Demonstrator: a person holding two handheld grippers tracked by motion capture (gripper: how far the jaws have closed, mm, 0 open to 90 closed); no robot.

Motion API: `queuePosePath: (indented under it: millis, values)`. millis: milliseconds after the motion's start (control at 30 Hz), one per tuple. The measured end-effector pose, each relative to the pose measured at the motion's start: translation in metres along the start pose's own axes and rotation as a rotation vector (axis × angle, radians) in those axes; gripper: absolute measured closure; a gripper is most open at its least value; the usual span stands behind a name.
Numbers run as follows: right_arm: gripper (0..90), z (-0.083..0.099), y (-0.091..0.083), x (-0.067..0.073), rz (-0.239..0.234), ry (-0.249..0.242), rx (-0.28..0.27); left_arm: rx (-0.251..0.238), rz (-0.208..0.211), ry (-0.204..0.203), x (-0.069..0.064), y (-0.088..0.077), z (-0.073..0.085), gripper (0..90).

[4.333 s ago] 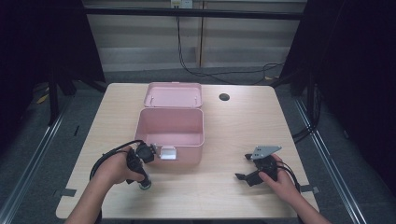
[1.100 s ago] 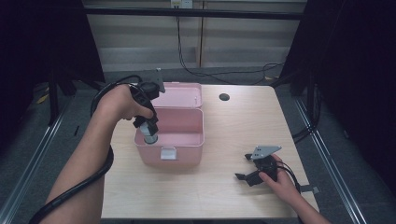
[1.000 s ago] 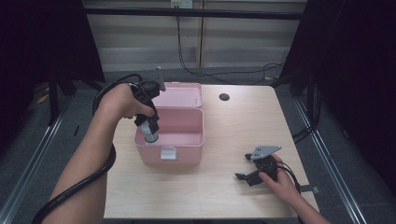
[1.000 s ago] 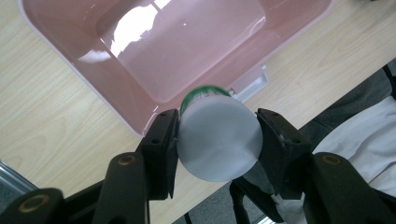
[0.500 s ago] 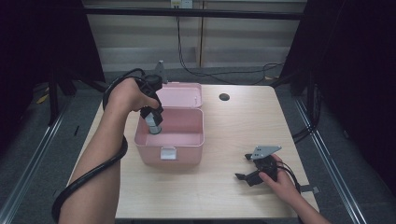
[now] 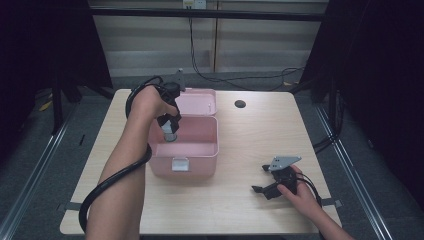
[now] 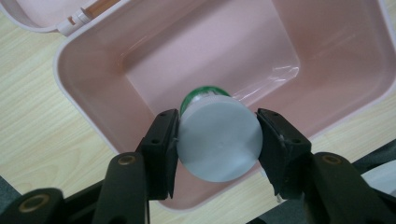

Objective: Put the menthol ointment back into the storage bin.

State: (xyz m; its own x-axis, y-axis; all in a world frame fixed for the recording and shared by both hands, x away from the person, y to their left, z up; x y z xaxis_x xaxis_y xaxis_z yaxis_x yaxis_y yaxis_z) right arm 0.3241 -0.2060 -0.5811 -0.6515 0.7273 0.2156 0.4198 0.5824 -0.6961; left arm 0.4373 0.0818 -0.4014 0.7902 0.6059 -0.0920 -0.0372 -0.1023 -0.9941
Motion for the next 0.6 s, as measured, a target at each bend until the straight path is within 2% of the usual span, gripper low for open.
queuePosePath:
  millis: [200, 233, 333, 367, 400, 500, 600]
  values:
    - [9.9, 0.0, 0.0, 0.0, 0.0, -0.001, 0.0, -0.014, -0.017, -0.012, 0.005, 0.008, -0.008, 50.7]
    - [9.9, 0.0, 0.0, 0.0, 0.0, -0.001, 0.0, -0.021, -0.011, -0.032, 0.005, 0.01, -0.009, 50.6]
    - [9.9, 0.0, 0.0, 0.0, 0.0, -0.001, -0.001, -0.012, -0.012, -0.035, 0.008, 0.015, -0.011, 50.7]
    - [9.9, 0.0, 0.0, 0.0, -0.001, -0.001, 0.0, -0.017, -0.013, -0.048, 0.008, 0.018, -0.013, 50.6]
    - [9.9, 0.0, 0.0, 0.0, -0.001, -0.001, 0.0, -0.013, -0.016, -0.04, 0.01, 0.019, -0.013, 50.7]
    - [9.9, 0.0, 0.0, 0.0, -0.001, -0.001, 0.0, -0.018, -0.01, -0.065, 0.011, 0.024, -0.015, 50.6]
    - [9.9, 0.0, 0.0, 0.0, -0.001, 0.0, 0.0, -0.021, -0.019, -0.061, 0.016, 0.029, -0.017, 50.6]
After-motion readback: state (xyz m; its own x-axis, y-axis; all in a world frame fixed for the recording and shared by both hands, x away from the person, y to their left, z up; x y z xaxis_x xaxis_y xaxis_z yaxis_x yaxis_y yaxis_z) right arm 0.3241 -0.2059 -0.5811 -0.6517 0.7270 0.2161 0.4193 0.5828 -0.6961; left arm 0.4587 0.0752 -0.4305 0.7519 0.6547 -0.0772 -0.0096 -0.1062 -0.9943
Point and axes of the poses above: each handheld gripper's, and its own axes: y roughly forward along the jaws, z roughly out of its underside, x roughly to its left, the point moved 10 cm from there along y, roughly forward along the jaws, and after that the axes turned 15 degrees about y, right-handed, at the moved point
